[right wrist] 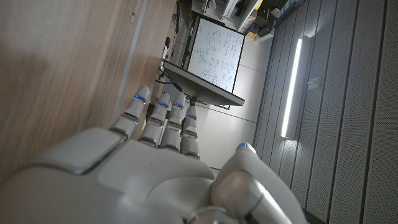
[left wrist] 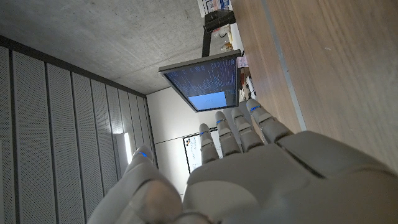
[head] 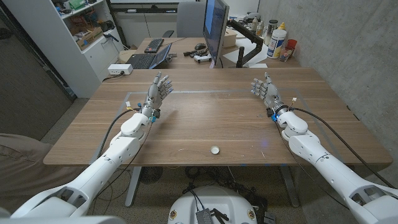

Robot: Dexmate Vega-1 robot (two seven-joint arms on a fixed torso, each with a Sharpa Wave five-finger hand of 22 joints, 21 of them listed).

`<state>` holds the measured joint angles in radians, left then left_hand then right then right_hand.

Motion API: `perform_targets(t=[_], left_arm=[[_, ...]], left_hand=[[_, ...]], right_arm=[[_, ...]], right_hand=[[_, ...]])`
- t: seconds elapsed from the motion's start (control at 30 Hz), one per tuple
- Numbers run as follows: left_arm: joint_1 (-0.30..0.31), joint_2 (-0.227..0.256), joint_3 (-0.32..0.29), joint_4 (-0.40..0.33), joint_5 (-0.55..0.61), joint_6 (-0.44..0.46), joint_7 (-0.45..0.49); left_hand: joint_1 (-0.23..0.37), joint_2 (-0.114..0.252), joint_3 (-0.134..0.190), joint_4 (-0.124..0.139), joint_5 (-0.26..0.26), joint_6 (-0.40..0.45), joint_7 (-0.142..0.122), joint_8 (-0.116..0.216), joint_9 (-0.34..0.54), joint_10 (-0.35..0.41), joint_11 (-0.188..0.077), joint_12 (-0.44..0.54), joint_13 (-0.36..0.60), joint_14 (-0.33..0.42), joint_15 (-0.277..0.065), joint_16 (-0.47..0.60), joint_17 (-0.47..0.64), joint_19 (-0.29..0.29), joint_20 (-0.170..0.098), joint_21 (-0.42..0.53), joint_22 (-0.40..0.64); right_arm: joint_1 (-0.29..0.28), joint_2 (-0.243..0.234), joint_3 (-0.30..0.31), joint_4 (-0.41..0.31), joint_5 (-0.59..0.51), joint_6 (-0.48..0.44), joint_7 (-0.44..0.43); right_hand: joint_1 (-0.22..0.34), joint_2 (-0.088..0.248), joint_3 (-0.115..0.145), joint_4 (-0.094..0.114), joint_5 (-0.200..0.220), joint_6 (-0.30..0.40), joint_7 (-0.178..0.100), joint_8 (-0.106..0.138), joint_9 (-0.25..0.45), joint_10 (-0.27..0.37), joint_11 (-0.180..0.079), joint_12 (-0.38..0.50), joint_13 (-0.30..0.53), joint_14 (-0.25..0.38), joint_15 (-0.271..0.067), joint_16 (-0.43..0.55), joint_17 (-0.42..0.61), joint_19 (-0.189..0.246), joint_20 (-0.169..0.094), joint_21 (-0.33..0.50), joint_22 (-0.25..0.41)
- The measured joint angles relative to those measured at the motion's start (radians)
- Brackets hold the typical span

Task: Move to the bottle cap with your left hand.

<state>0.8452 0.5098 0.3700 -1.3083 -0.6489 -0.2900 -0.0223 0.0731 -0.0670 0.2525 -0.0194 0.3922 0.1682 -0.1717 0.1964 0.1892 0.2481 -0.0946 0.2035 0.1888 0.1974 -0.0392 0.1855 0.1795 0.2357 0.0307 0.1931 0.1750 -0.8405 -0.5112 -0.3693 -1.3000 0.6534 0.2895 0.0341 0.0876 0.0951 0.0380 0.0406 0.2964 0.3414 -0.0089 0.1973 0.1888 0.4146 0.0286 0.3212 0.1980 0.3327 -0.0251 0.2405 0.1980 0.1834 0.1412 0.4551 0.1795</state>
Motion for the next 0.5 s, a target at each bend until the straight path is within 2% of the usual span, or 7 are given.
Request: perform_targets(t=[0.5], left_arm=[[0.004,0.001,0.0,-0.008,0.003,0.001,0.006]], left_hand=[[0.0,0.0,0.003,-0.003,0.0,0.0,0.0,0.0,0.004,0.004,-0.003,0.0,0.0,0.0,0.0,0.0,0.0,0.0,0.0,0.0,0.0]], right_arm=[[-0.004,-0.005,0.001,-0.005,0.004,-0.002,0.005]], right_hand=[[0.0,0.0,0.0,0.0,0.0,0.0,0.0,0.0,0.0,0.0,0.0,0.0,0.0,0.0,0.0,0.0,0.0,0.0,0.0,0.0,0.0]])
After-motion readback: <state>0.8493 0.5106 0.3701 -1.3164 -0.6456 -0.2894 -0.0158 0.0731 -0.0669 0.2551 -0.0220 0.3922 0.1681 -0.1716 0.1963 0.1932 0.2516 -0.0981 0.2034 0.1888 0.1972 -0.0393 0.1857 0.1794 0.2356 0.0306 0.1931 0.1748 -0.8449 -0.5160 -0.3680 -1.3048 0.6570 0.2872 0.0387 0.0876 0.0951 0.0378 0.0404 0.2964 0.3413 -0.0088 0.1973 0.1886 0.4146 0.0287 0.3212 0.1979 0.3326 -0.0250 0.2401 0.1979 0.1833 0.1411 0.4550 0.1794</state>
